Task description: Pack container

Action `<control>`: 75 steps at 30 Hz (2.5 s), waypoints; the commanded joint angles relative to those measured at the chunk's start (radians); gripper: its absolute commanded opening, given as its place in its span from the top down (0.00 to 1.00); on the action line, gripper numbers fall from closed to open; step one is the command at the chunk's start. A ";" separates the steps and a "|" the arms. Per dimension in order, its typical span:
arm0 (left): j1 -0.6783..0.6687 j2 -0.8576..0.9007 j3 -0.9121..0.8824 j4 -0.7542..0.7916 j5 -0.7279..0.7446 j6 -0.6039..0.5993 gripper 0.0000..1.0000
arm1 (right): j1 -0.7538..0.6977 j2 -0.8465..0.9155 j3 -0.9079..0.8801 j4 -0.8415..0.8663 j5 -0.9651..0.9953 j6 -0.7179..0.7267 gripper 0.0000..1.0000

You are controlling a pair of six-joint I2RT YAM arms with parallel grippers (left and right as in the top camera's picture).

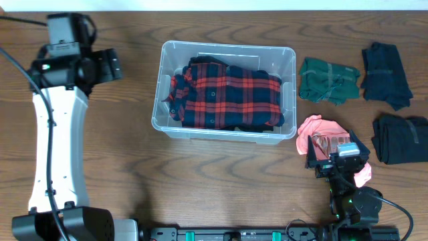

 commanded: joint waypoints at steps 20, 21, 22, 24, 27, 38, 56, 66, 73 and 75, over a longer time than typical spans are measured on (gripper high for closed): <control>0.136 0.003 -0.005 -0.017 -0.047 0.116 0.02 | 0.007 -0.005 -0.002 -0.004 0.006 0.010 0.01; 0.142 0.003 -0.005 -0.017 -0.056 0.115 0.02 | 0.007 -0.005 -0.002 -0.004 0.006 0.010 0.01; 0.149 0.003 -0.005 -0.017 -0.058 0.115 0.02 | 0.007 -0.005 -0.002 -0.004 0.006 0.010 0.01; 0.167 0.003 -0.005 -0.020 -0.058 0.115 0.02 | 0.007 -0.005 -0.002 -0.004 0.006 0.010 0.01; 0.188 0.003 -0.005 -0.030 -0.057 0.115 0.02 | 0.007 -0.005 -0.002 -0.004 0.006 0.010 0.01; 0.193 0.003 -0.005 -0.029 -0.057 0.115 0.02 | 0.007 -0.005 -0.002 -0.004 0.006 0.010 0.01; 0.193 0.003 -0.005 -0.029 -0.057 0.115 0.02 | 0.007 -0.005 -0.002 -0.003 0.028 0.011 0.01; 0.193 0.003 -0.005 -0.029 -0.057 0.115 0.02 | 0.007 -0.005 -0.002 -0.003 0.006 0.011 0.01; 0.193 0.003 -0.005 -0.029 -0.057 0.115 0.02 | 0.007 -0.005 -0.002 0.009 0.009 0.011 0.01; 0.193 0.003 -0.005 -0.029 -0.057 0.115 0.02 | 0.007 -0.005 -0.002 0.021 -0.025 0.013 0.01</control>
